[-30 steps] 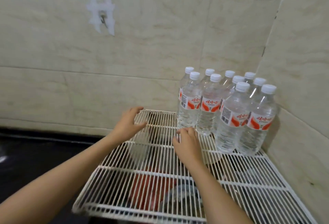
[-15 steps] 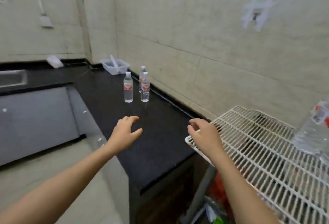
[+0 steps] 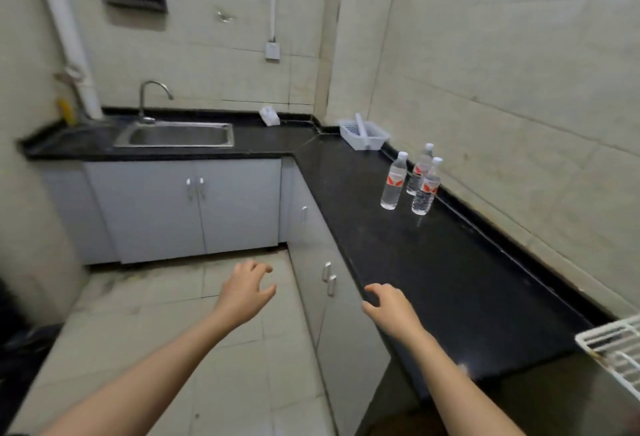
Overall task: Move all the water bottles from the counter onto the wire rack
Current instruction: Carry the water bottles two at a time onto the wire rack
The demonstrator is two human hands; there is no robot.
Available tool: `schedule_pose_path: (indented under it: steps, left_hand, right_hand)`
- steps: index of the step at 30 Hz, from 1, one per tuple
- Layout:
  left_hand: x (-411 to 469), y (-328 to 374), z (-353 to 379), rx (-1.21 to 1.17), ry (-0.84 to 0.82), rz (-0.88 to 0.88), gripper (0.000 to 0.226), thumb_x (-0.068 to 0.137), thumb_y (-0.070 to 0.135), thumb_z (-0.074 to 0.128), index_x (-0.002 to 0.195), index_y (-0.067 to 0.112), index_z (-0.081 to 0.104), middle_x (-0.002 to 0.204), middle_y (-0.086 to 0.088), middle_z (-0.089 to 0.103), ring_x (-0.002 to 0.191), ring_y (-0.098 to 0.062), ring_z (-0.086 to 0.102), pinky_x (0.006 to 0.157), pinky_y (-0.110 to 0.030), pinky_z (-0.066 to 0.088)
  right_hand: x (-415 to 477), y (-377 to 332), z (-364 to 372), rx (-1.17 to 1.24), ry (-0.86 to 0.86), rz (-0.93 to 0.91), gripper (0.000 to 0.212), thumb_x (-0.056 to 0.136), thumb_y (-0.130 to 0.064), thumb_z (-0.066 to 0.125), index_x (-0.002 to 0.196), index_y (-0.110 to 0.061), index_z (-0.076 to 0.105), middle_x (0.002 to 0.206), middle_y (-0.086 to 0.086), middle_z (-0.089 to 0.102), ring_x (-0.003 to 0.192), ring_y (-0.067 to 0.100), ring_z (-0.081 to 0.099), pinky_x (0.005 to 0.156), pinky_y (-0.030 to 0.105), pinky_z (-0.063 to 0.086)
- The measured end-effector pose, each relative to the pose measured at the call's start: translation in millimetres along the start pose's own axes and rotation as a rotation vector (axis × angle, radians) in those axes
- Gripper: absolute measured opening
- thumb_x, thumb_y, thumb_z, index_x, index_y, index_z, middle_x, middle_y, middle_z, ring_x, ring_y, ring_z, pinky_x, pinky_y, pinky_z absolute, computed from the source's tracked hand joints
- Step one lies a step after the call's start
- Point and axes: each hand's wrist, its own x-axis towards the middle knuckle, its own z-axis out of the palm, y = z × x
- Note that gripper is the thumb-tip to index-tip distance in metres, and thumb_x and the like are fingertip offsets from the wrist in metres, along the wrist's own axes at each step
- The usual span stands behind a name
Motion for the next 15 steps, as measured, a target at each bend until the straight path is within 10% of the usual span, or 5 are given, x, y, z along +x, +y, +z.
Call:
schedule_pose_path:
  steps: [15]
  left_hand:
    - [48.2, -163.5, -21.3, 0.004, -0.093, -0.164, 0.039, 0.091, 0.032, 0.044, 0.126, 0.017, 0.048, 0.134, -0.002, 0.048, 0.127, -0.022, 0.034, 0.103, -0.034, 0.029]
  right_hand:
    - [92.7, -123.4, 95.3, -0.218, -0.049, -0.103, 0.044, 0.091, -0.032, 0.045, 0.133, -0.022, 0.043, 0.137, 0.003, 0.046, 0.127, 0.025, 0.04, 0.101, 0.035, 0.035]
